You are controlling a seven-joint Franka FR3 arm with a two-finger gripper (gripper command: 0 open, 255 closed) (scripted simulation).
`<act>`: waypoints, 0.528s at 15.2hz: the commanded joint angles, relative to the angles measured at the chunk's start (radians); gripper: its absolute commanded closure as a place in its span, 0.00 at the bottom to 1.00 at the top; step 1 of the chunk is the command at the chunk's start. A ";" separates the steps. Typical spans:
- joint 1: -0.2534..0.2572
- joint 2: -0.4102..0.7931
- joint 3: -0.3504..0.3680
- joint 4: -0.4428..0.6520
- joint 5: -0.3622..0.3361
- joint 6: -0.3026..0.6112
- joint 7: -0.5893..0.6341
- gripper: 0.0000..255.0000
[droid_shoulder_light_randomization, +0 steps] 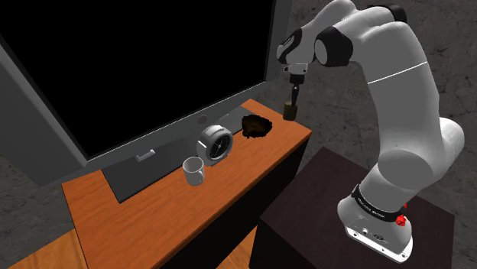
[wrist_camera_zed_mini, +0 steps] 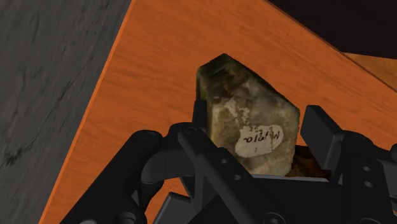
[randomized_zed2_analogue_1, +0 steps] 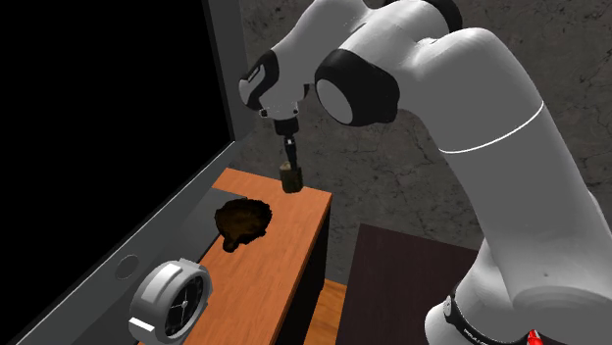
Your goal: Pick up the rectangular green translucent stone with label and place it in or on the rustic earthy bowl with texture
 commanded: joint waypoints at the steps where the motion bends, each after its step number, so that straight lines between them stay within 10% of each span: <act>1: 0.005 -0.016 -0.006 0.001 -0.007 -0.015 0.004 1.00; 8: 0.054 -0.047 -0.002 0.018 -0.015 -0.056 0.069 1.00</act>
